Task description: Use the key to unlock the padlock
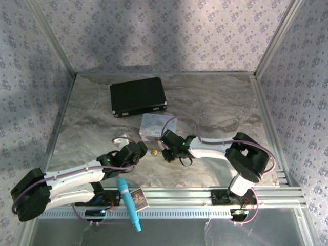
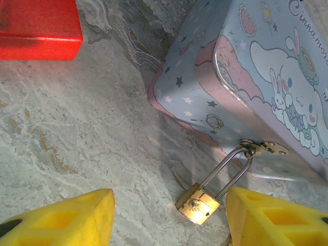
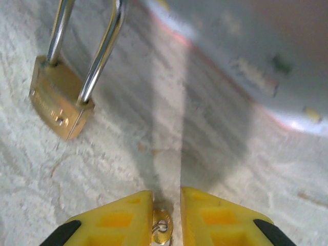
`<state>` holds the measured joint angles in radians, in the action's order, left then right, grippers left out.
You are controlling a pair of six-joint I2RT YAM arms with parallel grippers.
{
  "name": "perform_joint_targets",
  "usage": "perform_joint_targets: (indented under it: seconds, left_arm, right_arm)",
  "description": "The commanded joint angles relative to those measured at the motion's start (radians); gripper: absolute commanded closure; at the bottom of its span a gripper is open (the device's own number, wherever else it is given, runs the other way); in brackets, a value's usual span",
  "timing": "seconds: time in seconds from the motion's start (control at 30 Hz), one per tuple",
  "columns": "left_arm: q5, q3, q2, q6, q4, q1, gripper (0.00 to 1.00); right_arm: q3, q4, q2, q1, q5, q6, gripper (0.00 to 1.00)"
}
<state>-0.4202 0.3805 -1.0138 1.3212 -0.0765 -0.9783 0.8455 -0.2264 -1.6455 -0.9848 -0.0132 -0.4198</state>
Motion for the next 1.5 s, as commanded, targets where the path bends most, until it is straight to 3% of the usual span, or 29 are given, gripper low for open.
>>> perform_joint_targets:
  seconds: [0.0, 0.33, 0.7, 1.0, 1.23, 1.4, 1.47]
  left_arm:
    - [-0.019, -0.003, -0.014, 0.004, 0.002, -0.007, 0.42]
    - [-0.014, 0.001, -0.022, 0.008, 0.001, -0.011, 0.41]
    - [-0.023, 0.017, -0.025, 0.001, -0.016, -0.015, 0.41]
    - [-0.022, 0.018, -0.047, 0.003, -0.002, -0.016, 0.41]
    - [-0.011, 0.020, -0.063, 0.004, 0.011, -0.016, 0.42]
    - [-0.014, 0.011, -0.055, 0.011, 0.009, -0.016, 0.42]
    - [-0.015, 0.011, -0.055, 0.013, 0.011, -0.016, 0.42]
  right_arm:
    - [-0.050, -0.072, 0.043, -0.031, 0.035, -0.090, 0.78]
    - [-0.119, -0.021, 0.213, 0.005, 0.091, -0.095, 0.75]
    - [-0.049, -0.067, 0.107, 0.009, 0.109, 0.051, 0.58]
    - [-0.060, -0.072, 0.049, -0.054, 0.041, 0.049, 0.55]
    - [-0.049, -0.117, 0.010, -0.115, -0.075, 0.032, 0.60]
    - [-0.095, -0.066, -0.010, -0.139, -0.103, 0.005, 0.74]
    - [-0.109, -0.023, -0.011, -0.139, -0.083, 0.009, 0.84]
